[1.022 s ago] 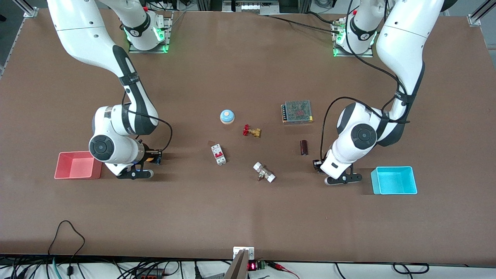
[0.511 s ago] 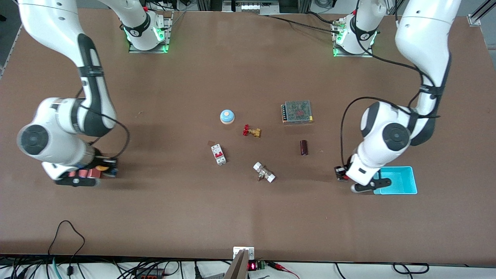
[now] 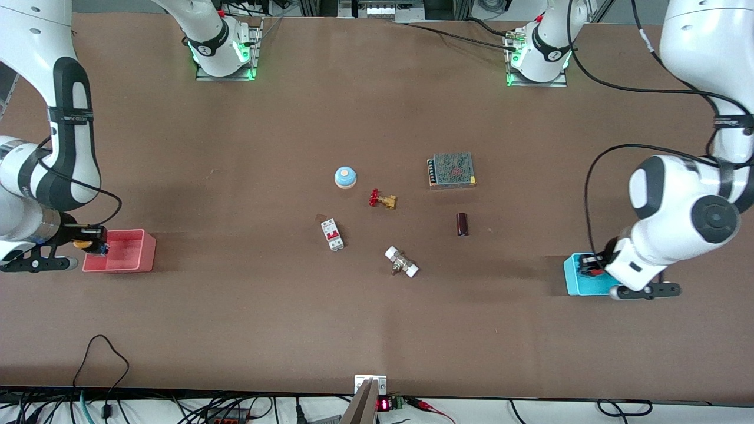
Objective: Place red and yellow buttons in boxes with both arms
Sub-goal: 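Carry yellow into the pink box while the left gripper carries red into cyan, then open the right gripper in the pink box while the left gripper opens in cyan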
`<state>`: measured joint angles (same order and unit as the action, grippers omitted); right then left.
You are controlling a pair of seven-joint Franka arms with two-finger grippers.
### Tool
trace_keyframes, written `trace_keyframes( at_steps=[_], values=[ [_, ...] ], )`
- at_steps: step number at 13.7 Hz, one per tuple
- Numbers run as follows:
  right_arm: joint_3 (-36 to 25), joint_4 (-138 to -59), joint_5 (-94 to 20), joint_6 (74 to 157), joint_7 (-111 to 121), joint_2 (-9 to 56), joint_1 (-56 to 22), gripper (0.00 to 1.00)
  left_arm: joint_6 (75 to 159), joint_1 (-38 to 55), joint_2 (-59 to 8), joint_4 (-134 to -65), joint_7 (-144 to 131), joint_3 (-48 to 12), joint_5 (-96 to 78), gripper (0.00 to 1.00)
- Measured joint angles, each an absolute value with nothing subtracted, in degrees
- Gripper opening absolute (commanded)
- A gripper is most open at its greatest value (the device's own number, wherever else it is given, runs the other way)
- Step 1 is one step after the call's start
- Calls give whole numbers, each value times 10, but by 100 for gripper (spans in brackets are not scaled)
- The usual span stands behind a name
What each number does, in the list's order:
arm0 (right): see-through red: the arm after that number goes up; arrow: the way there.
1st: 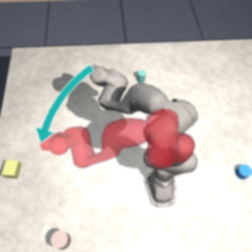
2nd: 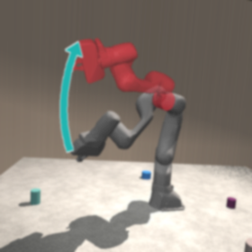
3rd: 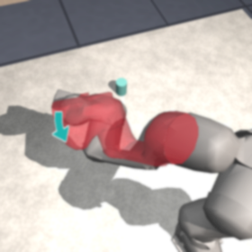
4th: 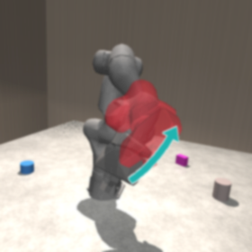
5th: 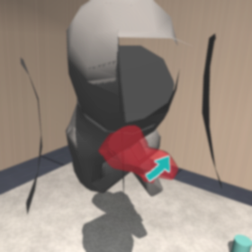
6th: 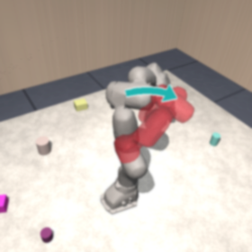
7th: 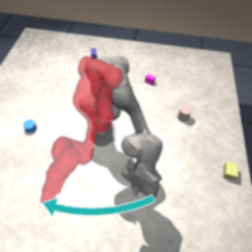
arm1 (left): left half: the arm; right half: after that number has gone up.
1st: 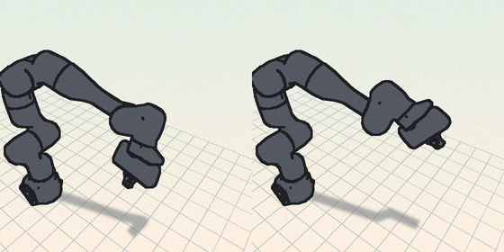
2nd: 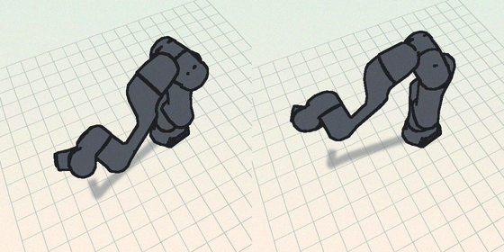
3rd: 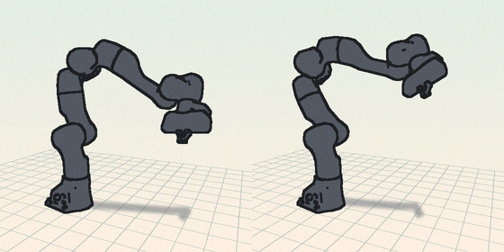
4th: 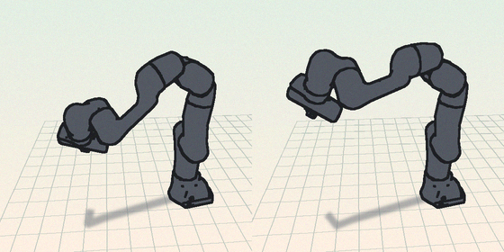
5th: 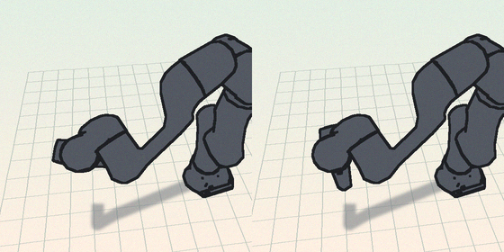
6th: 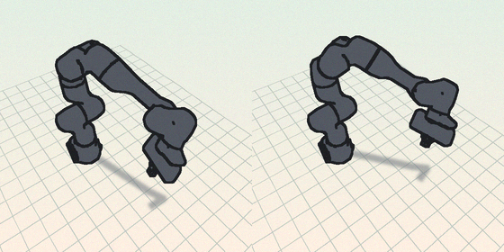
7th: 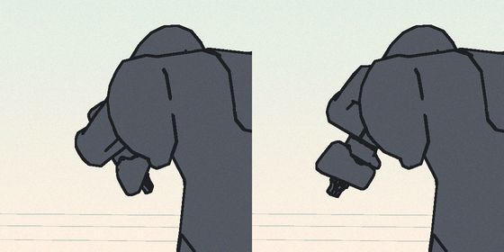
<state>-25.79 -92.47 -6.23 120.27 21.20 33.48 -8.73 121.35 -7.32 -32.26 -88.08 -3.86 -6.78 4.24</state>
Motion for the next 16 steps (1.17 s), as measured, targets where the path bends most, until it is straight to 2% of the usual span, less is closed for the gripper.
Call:
trace_keyframes(
  at_steps=[4, 9, 11, 13, 14, 15, 16],
  values=[
    [-250, -925, -78, 1203, 217, 351, -86, 26, 1211, -113, -333, -882, 10, -68, 42, 21],
    [-247, -925, -99, 1205, 217, 370, -86, 26, 1234, -115, -376, -883, 12, -73, 23, 21],
    [-247, -925, -99, 1205, 217, 375, -85, 26, 1246, -115, -392, -883, 12, -75, 22, 25],
    [-247, -925, -99, 1206, 217, 383, -85, 26, 1258, -115, -402, -883, 12, -75, 22, 38],
    [-247, -925, -99, 1208, 217, 387, -85, 26, 1260, -115, -405, -883, 12, -75, 22, 59],
    [-247, -925, -99, 1212, 217, 391, -85, 26, 1261, -115, -406, -883, 12, -75, 22, 69],
    [-247, -925, -99, 1220, 217, 395, -85, 26, 1262, -115, -406, -883, 12, -75, 22, 74]
  ],
)
